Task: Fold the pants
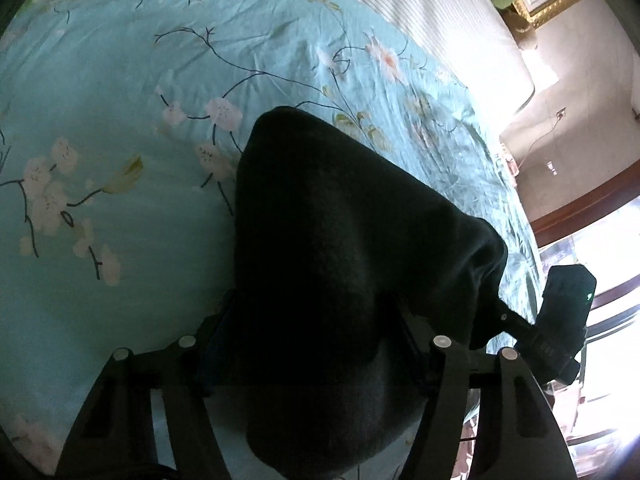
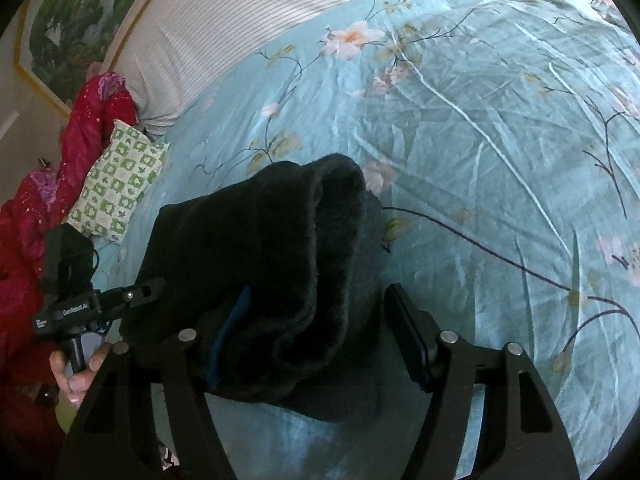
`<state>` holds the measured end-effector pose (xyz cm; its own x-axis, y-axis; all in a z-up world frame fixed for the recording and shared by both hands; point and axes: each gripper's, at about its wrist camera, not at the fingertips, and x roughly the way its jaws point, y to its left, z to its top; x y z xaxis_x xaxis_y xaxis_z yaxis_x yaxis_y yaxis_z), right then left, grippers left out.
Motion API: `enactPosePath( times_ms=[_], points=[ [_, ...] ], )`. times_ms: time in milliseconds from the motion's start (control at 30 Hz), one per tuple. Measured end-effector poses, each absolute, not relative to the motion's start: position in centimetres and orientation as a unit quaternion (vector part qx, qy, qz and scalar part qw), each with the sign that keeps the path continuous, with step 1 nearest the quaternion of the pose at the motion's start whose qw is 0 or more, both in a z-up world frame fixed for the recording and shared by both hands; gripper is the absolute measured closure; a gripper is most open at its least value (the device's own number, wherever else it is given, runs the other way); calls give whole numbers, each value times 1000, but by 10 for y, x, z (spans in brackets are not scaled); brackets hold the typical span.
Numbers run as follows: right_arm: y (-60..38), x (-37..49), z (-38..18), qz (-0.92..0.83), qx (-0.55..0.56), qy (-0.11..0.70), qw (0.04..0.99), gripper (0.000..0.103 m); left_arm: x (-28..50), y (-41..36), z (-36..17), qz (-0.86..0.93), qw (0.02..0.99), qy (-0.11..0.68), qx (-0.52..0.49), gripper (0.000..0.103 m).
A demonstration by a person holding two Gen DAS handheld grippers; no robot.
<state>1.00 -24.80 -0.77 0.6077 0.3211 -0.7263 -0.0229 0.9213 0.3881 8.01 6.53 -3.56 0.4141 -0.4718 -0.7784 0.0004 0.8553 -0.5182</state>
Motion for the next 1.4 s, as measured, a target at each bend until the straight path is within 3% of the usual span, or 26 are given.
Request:
enactPosePath(
  times_ms=[267, 467, 900, 1400],
  points=[
    [-242, 6, -3, 108, 167, 426, 883, 50, 71, 57, -25, -146, 829, 497, -211, 60],
    [-228, 1, 17, 124, 150, 404, 894, 59, 63, 62, -6, -145, 842, 477, -205, 68],
    [-176, 48, 44, 184, 112, 383, 898, 60, 62, 112, 35, -80, 879, 429, -193, 69],
    [-117, 126, 29, 231, 91, 404, 881, 60, 92, 179, 27, -2, 881, 426, -207, 69]
  ],
)
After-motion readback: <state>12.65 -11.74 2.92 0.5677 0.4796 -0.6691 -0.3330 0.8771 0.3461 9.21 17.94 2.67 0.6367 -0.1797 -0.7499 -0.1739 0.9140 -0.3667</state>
